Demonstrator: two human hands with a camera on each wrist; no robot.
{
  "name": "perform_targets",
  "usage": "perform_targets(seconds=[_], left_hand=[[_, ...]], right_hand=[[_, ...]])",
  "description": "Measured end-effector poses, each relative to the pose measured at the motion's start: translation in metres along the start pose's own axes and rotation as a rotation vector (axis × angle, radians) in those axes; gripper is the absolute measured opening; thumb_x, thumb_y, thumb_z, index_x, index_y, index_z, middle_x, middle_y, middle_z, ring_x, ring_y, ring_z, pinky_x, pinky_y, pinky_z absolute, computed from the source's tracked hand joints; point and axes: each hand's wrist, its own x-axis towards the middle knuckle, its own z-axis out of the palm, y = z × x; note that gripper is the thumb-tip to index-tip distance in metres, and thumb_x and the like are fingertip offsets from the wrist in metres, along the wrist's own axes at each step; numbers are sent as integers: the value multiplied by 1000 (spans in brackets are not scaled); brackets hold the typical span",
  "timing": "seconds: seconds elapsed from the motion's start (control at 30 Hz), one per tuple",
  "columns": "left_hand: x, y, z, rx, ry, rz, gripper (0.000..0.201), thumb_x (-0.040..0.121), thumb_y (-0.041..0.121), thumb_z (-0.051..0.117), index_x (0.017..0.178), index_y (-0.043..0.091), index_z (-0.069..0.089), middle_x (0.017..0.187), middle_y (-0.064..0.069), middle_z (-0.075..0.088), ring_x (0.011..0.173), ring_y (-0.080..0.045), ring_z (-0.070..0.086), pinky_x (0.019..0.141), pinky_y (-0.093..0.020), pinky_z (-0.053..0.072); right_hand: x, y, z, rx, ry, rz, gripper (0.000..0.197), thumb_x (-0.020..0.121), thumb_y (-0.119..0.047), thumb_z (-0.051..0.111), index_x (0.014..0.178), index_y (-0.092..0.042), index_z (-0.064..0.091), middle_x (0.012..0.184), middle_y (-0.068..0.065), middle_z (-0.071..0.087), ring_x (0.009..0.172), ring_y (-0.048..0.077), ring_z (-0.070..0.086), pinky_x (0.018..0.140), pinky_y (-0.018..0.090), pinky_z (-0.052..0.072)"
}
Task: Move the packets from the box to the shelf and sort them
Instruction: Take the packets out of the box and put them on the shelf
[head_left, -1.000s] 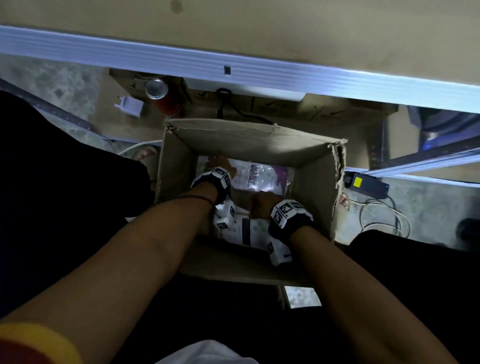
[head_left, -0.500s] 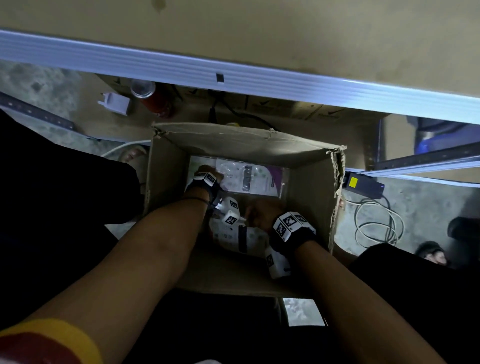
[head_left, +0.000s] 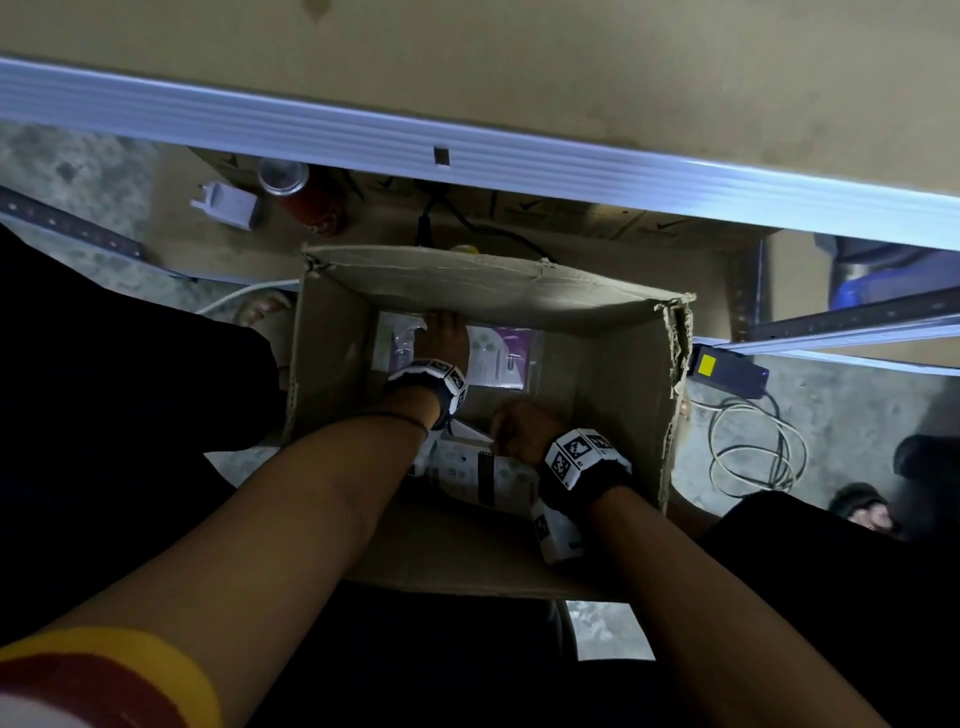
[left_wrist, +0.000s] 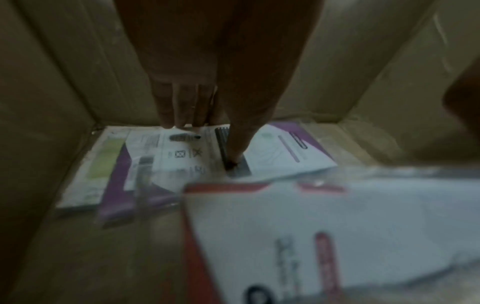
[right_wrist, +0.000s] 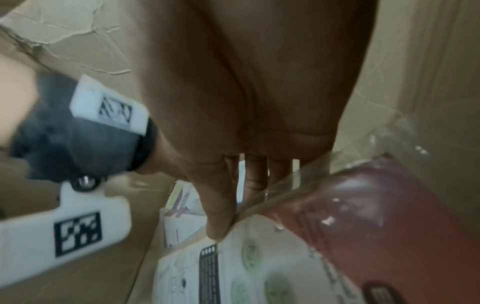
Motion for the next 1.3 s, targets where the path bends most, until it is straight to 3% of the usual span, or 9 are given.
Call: perform_targets(seconds=[0.17, 0.33, 0.57, 0.7, 0.8, 1.07, 1.13, 1.2, 1.3], left_hand=[[2, -9, 7, 56, 75, 69, 43, 102, 11, 31, 144, 4, 35, 148, -20, 39, 138, -38, 37, 106, -48, 35], [-2, -16, 13, 61, 50, 51, 60, 94, 12, 50, 150, 5, 28, 151, -19, 36, 137, -37, 36, 108, -49, 33], [-6, -21, 8, 44, 89, 60, 68, 89, 10, 54, 151, 8, 27, 150, -19, 31, 135, -39, 37, 107, -51, 35], [-5, -24, 8, 91, 31, 82, 78, 84, 20, 69, 150, 8, 28, 153, -21, 27, 138, -40, 33, 114, -54, 28], [-4, -31, 13, 124, -1, 126, 81, 85, 25, 70, 151, 8, 27, 156, -21, 26, 141, -39, 31, 117, -55, 23], [6, -53, 8, 34, -195, 169, 86, 83, 16, 77, 153, 12, 27, 154, -14, 39, 140, -36, 42, 113, -48, 38], [6, -61, 5, 2, -294, 146, 77, 92, 19, 68, 155, 16, 24, 160, -12, 31, 142, -38, 39, 112, -52, 39], [6, -67, 3, 15, -364, 151, 63, 97, 21, 60, 153, 13, 31, 157, -15, 35, 138, -40, 43, 109, -53, 42], [3, -68, -3, -11, -339, 171, 50, 94, 17, 61, 142, 11, 46, 151, -15, 43, 132, -40, 48, 108, -51, 44]], right_hand=[[-3, 4, 0, 9, 29, -21, 17, 89, -6, 67, 105, -2, 71, 118, 14, 67, 111, 27, 62, 98, 33, 49], [-5, 5, 2, -18, 8, -33, 17, 91, -11, 66, 107, -5, 70, 119, 12, 66, 113, 25, 61, 97, 30, 46], [-6, 3, 0, -5, -22, -12, 19, 94, -9, 62, 111, -4, 68, 122, 12, 65, 115, 24, 60, 91, 25, 44], [-7, 3, 0, 5, -11, -4, 20, 93, -10, 63, 112, -4, 68, 122, 13, 65, 116, 24, 60, 96, 30, 47], [-7, 4, 1, -6, 10, -16, 22, 92, -9, 65, 112, -3, 67, 123, 13, 64, 116, 26, 60, 93, 27, 46], [-2, 6, 5, -31, 42, -30, 17, 89, -11, 69, 105, -6, 71, 119, 11, 66, 112, 24, 62, 92, 28, 49], [0, 7, 5, -41, 42, -13, 17, 88, -12, 70, 105, -7, 71, 119, 10, 66, 111, 24, 62, 92, 29, 50], [1, 8, 7, -28, 32, 3, 16, 88, -12, 70, 103, -8, 71, 117, 9, 67, 110, 24, 62, 84, 25, 47], [1, 7, 8, -24, 33, 16, 16, 87, -12, 71, 103, -7, 71, 117, 10, 67, 111, 24, 62, 82, 22, 43]])
